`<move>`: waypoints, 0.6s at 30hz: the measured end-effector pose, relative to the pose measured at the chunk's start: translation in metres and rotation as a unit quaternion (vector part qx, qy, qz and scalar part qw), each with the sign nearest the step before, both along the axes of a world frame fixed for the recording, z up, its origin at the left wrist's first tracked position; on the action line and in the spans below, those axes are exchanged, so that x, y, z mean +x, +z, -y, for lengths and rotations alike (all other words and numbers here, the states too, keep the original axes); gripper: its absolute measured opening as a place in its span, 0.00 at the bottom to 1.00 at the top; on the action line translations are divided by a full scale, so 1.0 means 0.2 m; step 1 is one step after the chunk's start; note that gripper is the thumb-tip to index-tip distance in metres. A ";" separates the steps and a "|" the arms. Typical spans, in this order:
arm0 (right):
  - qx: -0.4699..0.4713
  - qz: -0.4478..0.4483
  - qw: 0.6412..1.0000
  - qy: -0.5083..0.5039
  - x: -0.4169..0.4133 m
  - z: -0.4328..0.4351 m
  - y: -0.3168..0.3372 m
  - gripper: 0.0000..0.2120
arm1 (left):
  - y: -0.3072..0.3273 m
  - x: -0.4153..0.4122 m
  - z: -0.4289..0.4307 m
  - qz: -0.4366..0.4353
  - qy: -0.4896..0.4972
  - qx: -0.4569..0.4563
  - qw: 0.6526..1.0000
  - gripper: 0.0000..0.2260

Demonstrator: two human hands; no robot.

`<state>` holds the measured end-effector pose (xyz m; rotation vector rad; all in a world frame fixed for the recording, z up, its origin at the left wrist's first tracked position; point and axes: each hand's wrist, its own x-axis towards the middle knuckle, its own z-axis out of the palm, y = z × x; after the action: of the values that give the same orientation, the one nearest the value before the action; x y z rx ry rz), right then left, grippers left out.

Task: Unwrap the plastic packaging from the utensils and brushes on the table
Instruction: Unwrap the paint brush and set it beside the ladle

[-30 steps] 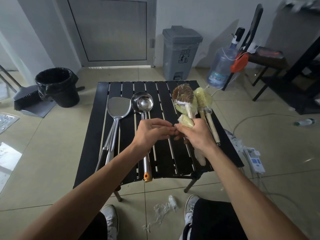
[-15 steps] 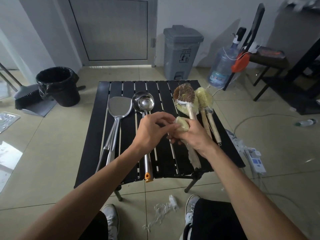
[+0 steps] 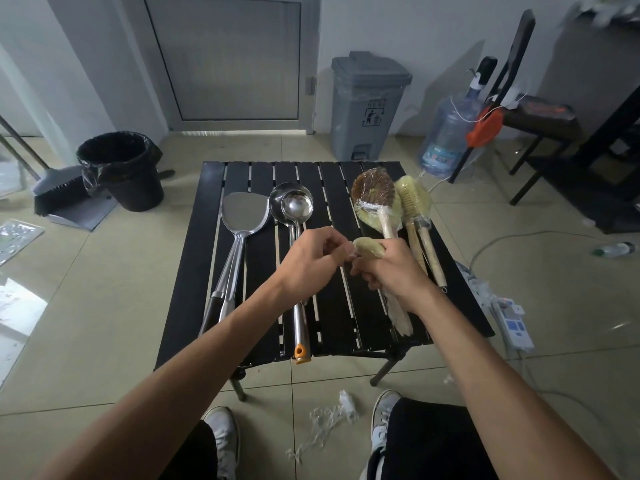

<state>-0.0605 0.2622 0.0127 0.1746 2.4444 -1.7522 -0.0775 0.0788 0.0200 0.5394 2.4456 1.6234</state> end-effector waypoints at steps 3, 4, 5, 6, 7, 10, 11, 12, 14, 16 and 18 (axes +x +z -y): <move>0.078 -0.030 0.997 0.000 -0.01 0.00 0.01 0.08 | 0.03 0.00 0.00 0.079 -0.009 0.085 0.993 0.09; 0.106 -0.039 0.994 0.005 -0.01 0.01 0.01 0.09 | 0.04 0.00 0.00 0.101 0.000 0.109 0.989 0.09; 0.132 -0.045 0.990 0.013 -0.01 0.01 0.01 0.09 | 0.04 -0.01 0.00 0.127 0.015 0.133 0.983 0.10; 0.151 -0.046 0.987 0.023 -0.01 0.02 0.00 0.09 | 0.05 -0.01 0.00 0.154 0.031 0.157 0.975 0.10; 0.167 -0.045 0.984 0.033 -0.01 0.03 0.00 0.09 | 0.05 -0.01 0.00 0.180 0.047 0.178 0.966 0.10; 0.194 -0.045 0.979 0.045 -0.01 0.06 -0.01 0.09 | 0.06 -0.02 0.01 0.234 0.076 0.246 0.938 0.11; 0.193 -0.047 0.979 0.047 -0.01 0.07 0.00 0.09 | 0.07 -0.02 0.01 0.240 0.084 0.265 0.930 0.12; 0.189 -0.047 0.979 0.053 0.00 0.07 0.00 0.09 | 0.07 -0.02 0.00 0.242 0.092 0.276 0.925 0.12; 0.168 -0.042 0.981 0.085 0.01 0.07 0.02 0.09 | 0.08 -0.03 0.00 0.242 0.105 0.289 0.920 0.14; 0.140 -0.040 0.982 0.119 0.03 0.09 0.03 0.07 | 0.08 -0.05 0.01 0.243 0.115 0.298 0.916 0.15; 0.093 -0.029 0.985 0.139 0.04 0.11 0.05 0.05 | 0.08 -0.06 0.01 0.247 0.125 0.308 0.910 0.16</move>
<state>-0.0532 0.2412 0.0218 -0.1954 2.5260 -1.4335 -0.0904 0.0761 0.0366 -0.1372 1.6657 2.2955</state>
